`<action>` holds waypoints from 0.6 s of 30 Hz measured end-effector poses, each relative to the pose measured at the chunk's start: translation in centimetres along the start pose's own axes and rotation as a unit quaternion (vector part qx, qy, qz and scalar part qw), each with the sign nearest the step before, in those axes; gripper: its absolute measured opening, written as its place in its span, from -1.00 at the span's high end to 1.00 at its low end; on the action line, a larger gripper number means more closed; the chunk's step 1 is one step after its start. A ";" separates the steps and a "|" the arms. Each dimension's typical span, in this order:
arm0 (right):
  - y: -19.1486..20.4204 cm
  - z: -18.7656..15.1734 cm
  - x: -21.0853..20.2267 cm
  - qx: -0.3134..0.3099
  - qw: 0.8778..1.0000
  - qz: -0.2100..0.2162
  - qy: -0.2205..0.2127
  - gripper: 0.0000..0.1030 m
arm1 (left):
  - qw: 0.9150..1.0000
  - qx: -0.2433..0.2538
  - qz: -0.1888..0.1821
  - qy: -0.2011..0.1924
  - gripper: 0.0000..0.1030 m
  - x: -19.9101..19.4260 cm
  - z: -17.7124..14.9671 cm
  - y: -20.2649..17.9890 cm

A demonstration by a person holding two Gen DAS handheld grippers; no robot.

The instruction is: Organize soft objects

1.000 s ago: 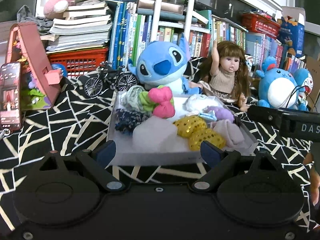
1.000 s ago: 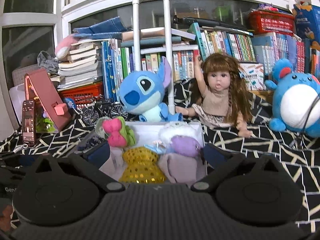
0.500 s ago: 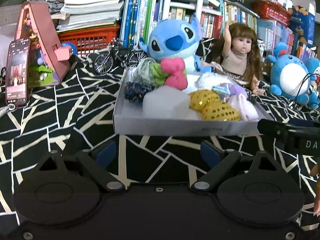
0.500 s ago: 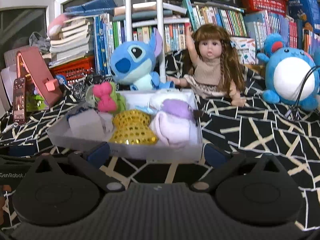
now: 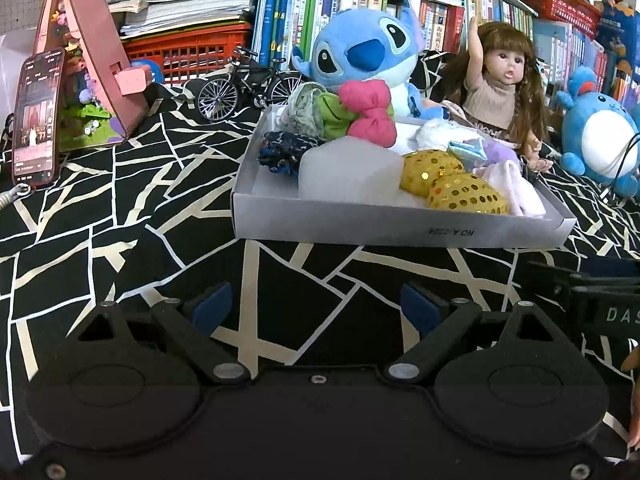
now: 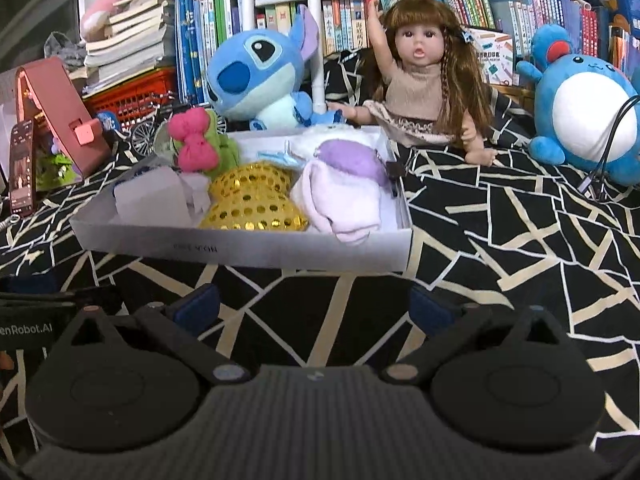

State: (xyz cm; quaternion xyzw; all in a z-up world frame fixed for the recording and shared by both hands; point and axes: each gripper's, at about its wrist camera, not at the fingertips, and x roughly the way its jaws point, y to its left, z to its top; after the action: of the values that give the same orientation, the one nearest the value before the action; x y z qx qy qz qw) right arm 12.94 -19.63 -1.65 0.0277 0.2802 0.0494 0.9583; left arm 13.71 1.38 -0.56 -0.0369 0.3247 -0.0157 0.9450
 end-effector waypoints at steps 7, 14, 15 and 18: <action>0.1 -0.3 0.8 -0.001 1.000 -0.003 0.019 -1.00 | 1.000 0.007 0.005 0.005 -0.90 0.5 0.1 -0.4; 0.5 -0.3 1.2 -0.015 0.999 -0.015 0.029 -1.00 | 1.000 0.014 0.013 0.010 -0.99 0.9 0.2 -0.6; 0.6 -0.3 1.3 -0.018 0.999 -0.017 0.030 -1.00 | 1.000 0.014 0.015 0.011 -0.99 1.0 0.3 -0.6; 0.9 -0.3 1.4 -0.028 0.999 -0.024 0.034 -1.00 | 1.000 0.016 0.022 0.015 -1.00 1.2 0.3 -0.6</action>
State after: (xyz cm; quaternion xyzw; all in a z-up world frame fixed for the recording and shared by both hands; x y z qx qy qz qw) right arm 13.86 -18.61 -2.61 -0.0075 0.3113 0.0349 0.9496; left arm 14.84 0.73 -1.01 -0.0145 0.3390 -0.0008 0.9407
